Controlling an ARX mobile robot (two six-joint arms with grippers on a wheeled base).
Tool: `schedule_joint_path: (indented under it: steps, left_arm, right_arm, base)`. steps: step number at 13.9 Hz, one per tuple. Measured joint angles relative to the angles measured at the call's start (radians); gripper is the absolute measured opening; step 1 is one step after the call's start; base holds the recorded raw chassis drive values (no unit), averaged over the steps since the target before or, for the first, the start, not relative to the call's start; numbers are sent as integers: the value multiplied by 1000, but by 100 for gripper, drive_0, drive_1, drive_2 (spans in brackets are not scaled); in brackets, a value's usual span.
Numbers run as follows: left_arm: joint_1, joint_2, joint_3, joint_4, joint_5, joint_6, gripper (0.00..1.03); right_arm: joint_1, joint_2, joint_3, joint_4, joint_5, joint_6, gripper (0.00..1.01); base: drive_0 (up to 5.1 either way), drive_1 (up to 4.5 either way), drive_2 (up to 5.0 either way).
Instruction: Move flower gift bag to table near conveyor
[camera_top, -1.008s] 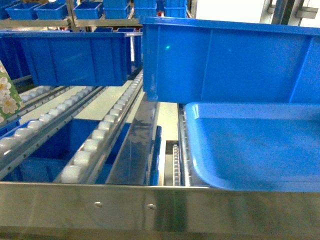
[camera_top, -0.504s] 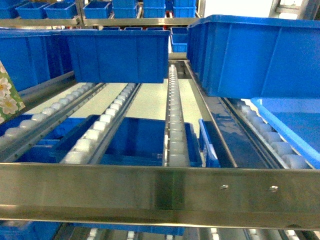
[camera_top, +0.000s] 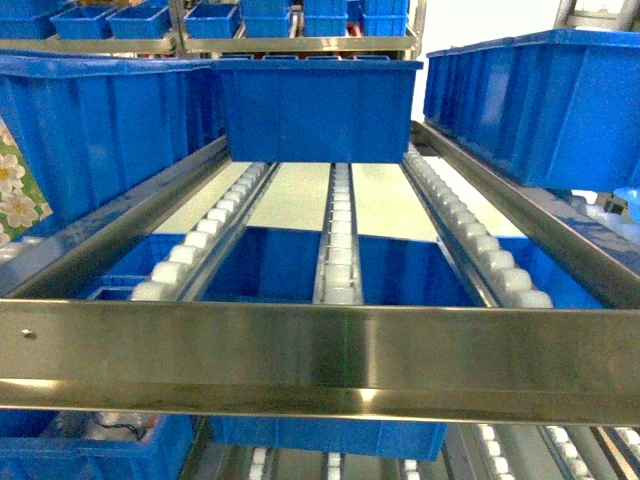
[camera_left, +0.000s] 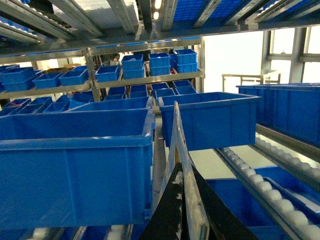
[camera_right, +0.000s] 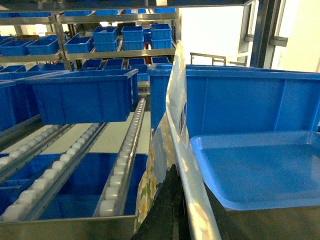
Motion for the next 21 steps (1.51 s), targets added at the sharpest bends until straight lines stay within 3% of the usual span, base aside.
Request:
schedule_joint_path:
  steps: [21]
  left_arm:
    - [0,1,0,-2,0,0,2]
  right_arm:
    - [0,0,0,0,0,0,2]
  base:
    - [-457,75,394]
